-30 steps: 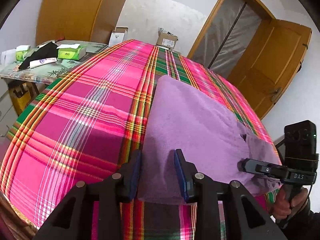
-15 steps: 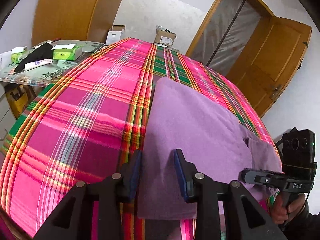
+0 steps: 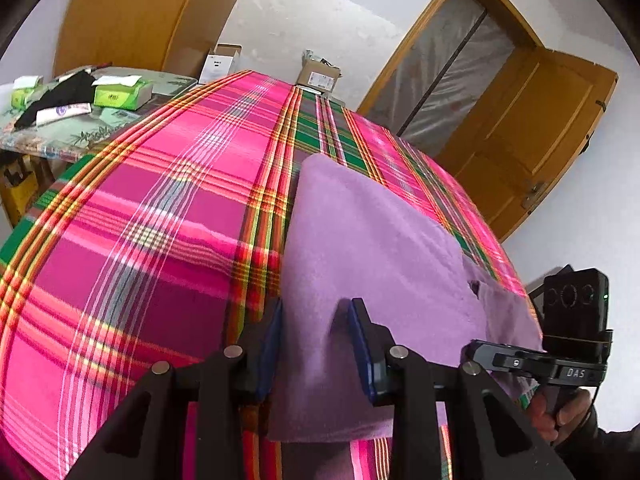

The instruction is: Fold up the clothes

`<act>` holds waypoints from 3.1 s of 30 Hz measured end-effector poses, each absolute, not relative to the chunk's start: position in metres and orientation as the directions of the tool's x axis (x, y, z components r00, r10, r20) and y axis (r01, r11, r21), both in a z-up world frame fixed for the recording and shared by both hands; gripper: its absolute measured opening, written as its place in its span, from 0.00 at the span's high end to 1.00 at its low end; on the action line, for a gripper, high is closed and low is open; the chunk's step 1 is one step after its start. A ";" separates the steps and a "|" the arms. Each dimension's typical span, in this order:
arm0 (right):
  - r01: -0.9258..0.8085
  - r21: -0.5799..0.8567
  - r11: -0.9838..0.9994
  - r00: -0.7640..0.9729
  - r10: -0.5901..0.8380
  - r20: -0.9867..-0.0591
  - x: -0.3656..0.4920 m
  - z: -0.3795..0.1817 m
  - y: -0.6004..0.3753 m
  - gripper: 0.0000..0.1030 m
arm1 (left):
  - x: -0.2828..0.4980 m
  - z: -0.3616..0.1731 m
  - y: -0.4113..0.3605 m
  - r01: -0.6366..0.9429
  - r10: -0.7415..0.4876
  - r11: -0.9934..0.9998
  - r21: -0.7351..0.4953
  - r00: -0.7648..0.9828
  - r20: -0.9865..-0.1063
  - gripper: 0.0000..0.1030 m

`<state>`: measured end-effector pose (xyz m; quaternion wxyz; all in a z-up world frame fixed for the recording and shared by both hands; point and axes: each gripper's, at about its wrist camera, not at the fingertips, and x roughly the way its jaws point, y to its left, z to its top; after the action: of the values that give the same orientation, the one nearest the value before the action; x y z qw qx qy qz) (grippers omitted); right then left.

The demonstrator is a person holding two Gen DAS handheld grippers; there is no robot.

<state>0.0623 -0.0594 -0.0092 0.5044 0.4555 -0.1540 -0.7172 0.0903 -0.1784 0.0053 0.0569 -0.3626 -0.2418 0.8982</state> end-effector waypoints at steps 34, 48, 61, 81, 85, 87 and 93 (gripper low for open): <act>0.569 0.696 -0.438 -0.078 -0.871 -0.484 0.064 -0.011 -0.068 0.99 | 0.087 0.007 -0.166 0.113 0.202 -0.905 -0.411 -0.735 -0.647 0.70; 0.566 0.705 -0.428 -0.072 -0.877 -0.475 0.063 -0.015 -0.067 0.99 | 0.088 0.012 -0.172 0.099 0.234 -0.895 -0.435 -0.726 -0.647 0.90; 0.584 0.666 -0.465 -0.121 -0.861 -0.494 0.072 -0.011 -0.058 0.98 | 0.092 0.049 -0.163 0.020 0.268 -0.897 -0.441 -0.769 -0.580 0.91; 0.519 0.642 -0.565 -0.265 -0.820 -0.508 0.092 0.002 0.008 0.93 | 0.079 0.140 -0.068 -0.293 0.440 -0.884 -0.364 -0.784 -0.439 0.91; 0.482 0.649 -0.589 -0.319 -0.808 -0.495 0.092 0.005 0.037 0.93 | 0.074 0.150 -0.033 -0.382 0.505 -0.858 -0.344 -0.748 -0.430 0.91; 0.457 0.653 -0.603 -0.348 -0.798 -0.493 0.093 0.004 0.053 0.93 | 0.070 0.151 -0.015 -0.423 0.537 -0.841 -0.336 -0.724 -0.433 0.91; 0.363 0.664 -0.654 -0.449 -0.747 -0.491 0.097 0.000 0.112 0.93 | 0.055 0.138 0.051 -0.545 0.626 -0.777 -0.314 -0.615 -0.480 0.91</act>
<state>0.0975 0.1117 0.0001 0.3397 0.4003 -0.2398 -0.8166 0.0553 0.0507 0.1377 0.3267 -0.2929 -0.0686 0.8960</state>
